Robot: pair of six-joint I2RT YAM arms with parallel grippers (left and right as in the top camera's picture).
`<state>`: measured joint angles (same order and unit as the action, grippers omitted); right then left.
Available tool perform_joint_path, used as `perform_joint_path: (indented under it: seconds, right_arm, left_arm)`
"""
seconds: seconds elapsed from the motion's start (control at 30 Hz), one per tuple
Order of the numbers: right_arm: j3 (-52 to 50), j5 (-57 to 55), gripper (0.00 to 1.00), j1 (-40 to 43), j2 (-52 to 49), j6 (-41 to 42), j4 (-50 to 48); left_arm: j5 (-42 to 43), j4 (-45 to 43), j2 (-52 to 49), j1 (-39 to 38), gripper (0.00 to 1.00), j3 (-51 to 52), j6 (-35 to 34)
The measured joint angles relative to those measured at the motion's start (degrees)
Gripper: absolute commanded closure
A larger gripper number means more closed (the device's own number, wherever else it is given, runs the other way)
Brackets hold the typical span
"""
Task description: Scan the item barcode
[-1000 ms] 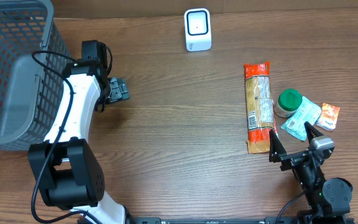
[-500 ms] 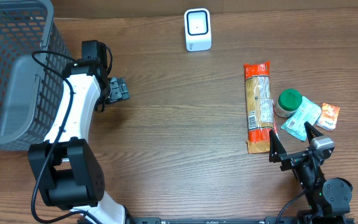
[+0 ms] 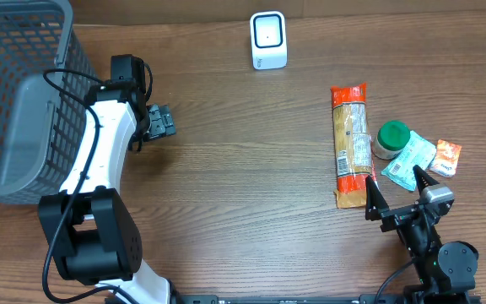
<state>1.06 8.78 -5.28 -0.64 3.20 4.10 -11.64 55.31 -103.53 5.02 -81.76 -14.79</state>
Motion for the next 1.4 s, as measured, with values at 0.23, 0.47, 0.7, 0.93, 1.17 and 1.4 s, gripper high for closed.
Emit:
perform_joint_path:
  seconds: [0.23, 0.47, 0.7, 0.93, 1.17, 1.4]
  right_arm:
    - [0.0, 0.0, 0.00, 0.0, 0.0, 0.0, 0.0]
    - [0.0, 0.0, 0.00, 0.0, 0.0, 0.0, 0.0]
    - [0.0, 0.0, 0.00, 0.0, 0.0, 0.0, 0.0]
    - [0.0, 0.0, 0.00, 0.0, 0.0, 0.0, 0.0]
    - [0.0, 0.0, 0.00, 0.0, 0.0, 0.0, 0.0]
    - [0.0, 0.0, 0.00, 0.0, 0.0, 0.0, 0.0]
  left_arm:
    - [0.0, 0.0, 0.0, 0.0, 0.00, 0.0, 0.0]
    - [0.0, 0.0, 0.0, 0.0, 0.00, 0.0, 0.0]
    - [0.0, 0.0, 0.0, 0.0, 0.00, 0.0, 0.0]
    - [0.0, 0.0, 0.0, 0.0, 0.00, 0.0, 0.0]
    - [0.0, 0.0, 5.9, 0.0, 0.00, 0.1, 0.0]
    - [0.0, -0.2, 27.6, 0.0, 0.00, 0.0, 0.0]
